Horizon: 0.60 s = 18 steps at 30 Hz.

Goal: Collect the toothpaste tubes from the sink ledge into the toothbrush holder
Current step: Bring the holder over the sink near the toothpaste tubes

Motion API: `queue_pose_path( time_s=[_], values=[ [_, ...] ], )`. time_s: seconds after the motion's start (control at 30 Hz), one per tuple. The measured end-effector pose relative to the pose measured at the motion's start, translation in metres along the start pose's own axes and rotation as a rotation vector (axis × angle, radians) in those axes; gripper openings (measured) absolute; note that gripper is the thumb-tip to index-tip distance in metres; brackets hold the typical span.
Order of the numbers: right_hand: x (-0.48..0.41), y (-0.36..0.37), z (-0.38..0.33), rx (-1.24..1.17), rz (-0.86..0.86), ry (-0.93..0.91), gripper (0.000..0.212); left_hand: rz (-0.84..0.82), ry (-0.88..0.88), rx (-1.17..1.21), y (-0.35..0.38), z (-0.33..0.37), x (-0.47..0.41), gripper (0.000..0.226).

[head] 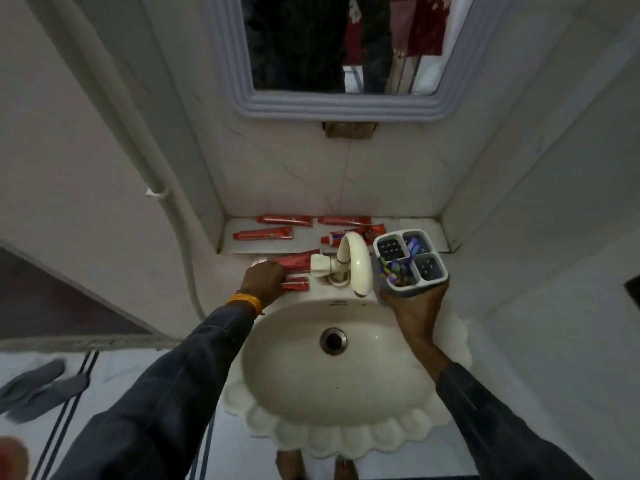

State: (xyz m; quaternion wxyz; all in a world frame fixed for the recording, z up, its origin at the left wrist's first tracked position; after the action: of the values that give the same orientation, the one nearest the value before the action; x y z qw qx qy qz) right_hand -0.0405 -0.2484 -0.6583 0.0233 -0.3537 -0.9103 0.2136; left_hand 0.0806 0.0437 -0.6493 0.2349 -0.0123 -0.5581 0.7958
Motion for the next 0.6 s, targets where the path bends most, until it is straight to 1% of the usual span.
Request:
queue_pose_path(
  time_s=[0.1, 0.17, 0.23, 0.3, 0.43, 0.53, 0.6],
  values=[
    [0.007, -0.001, -0.008, -0.027, 0.023, -0.005, 0.116, 0.028, 0.068, 0.032, 0.001, 0.004, -0.001, 0.039],
    [0.008, -0.001, -0.013, -0.033, 0.036, 0.002, 0.114, 0.000, 0.052, -0.013, -0.002, 0.000, -0.003, 0.038],
    [0.009, 0.000, -0.016, -0.037, 0.032, 0.012, 0.113, -0.020, 0.032, -0.020, -0.013, -0.001, -0.003, 0.031],
    [0.010, 0.000, -0.016, -0.032, 0.027, 0.031, 0.113, 0.013, 0.046, 0.071, -0.037, 0.005, -0.004, 0.026],
    [0.011, 0.001, -0.016, -0.037, 0.039, 0.062, 0.113, 0.178, 0.154, 0.288, -0.112, 0.031, -0.007, 0.027],
    [0.010, 0.003, -0.018, -0.048, 0.034, 0.061, 0.111, 0.267, 0.223, 0.413, -0.159, 0.060, -0.015, 0.017],
    [0.010, 0.005, -0.018, -0.055, 0.032, 0.061, 0.111, 0.269, 0.308, 0.552, -0.172, 0.087, -0.020, 0.015]
  ],
)
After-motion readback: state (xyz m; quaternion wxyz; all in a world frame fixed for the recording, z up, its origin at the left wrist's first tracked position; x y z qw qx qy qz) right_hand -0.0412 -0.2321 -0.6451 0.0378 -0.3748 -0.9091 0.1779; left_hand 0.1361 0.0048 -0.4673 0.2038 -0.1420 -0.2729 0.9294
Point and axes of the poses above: each hand's wrist, its own x-axis away from the middle knuckle, its own y-axis out of the palm, z = x × y, the point moved 6 cm from there along -x, towards the middle knuckle, and after that the axes turned 12 degrees about x, right-handed, at the moved point
